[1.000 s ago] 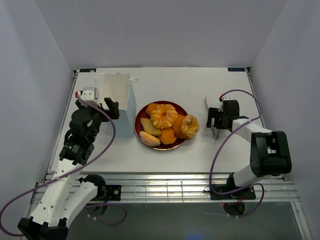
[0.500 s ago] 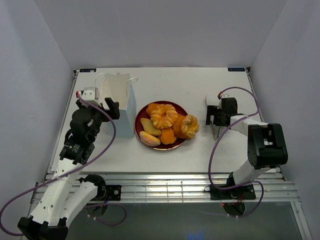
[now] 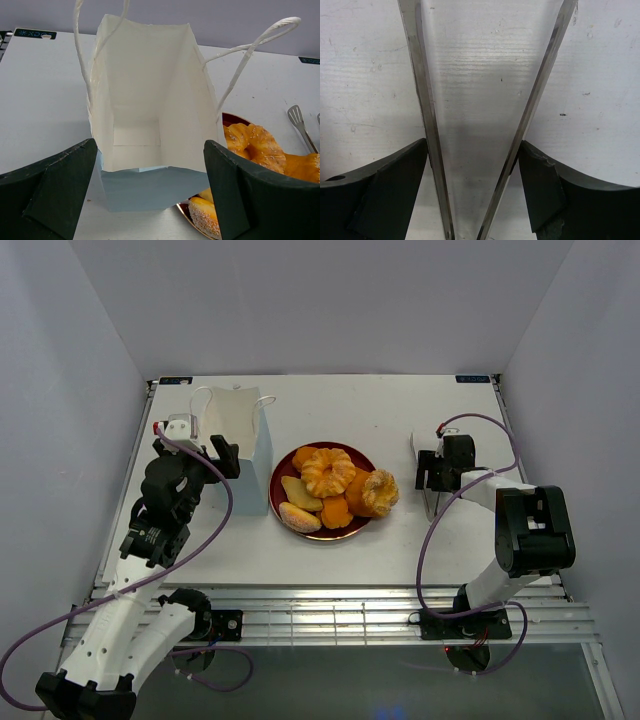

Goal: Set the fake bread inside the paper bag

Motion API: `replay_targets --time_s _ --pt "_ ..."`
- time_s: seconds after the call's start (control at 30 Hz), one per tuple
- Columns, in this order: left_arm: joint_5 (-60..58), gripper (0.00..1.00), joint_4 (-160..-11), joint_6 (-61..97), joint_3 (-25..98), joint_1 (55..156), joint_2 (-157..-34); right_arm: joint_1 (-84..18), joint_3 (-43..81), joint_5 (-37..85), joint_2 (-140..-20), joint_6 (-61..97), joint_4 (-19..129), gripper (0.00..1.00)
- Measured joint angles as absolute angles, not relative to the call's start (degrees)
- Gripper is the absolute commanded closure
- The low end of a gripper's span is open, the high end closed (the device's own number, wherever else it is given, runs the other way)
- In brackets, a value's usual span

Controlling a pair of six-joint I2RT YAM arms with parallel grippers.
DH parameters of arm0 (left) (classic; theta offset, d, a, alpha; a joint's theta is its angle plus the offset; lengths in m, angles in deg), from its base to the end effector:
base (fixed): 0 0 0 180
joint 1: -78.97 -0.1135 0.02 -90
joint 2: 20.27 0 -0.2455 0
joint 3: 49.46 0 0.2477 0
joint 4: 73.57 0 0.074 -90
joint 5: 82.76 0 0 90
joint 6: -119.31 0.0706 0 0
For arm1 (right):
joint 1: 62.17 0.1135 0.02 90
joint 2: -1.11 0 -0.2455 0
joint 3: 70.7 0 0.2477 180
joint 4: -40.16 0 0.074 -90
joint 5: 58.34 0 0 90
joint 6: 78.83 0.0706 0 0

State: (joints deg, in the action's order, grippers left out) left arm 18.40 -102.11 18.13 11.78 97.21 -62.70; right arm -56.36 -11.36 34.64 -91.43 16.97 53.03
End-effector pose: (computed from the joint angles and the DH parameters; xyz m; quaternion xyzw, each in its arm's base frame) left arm 0.2080 -0.0542 0.3348 -0.0157 0.7633 -0.0910 0.6394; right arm 0.3370 0.0306 0.1191 0.0096 0.9271 0.0138 0.3744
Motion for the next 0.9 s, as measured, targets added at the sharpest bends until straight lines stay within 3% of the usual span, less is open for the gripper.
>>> replay_targets --time_s 0.27,0.47,0.9 --pt "18.4 0.02 -102.11 18.13 11.78 97.34 -62.81 -56.36 -11.34 34.62 -91.47 16.97 53.05 0.25" --pt "18.38 0.02 -102.11 18.13 11.76 97.5 -62.81 -56.36 -11.29 34.64 -91.54 17.01 53.12 0.36" --pt "18.4 0.02 -102.11 18.13 11.76 97.61 -62.59 -56.36 -7.03 34.44 -91.6 17.19 60.99 0.37"
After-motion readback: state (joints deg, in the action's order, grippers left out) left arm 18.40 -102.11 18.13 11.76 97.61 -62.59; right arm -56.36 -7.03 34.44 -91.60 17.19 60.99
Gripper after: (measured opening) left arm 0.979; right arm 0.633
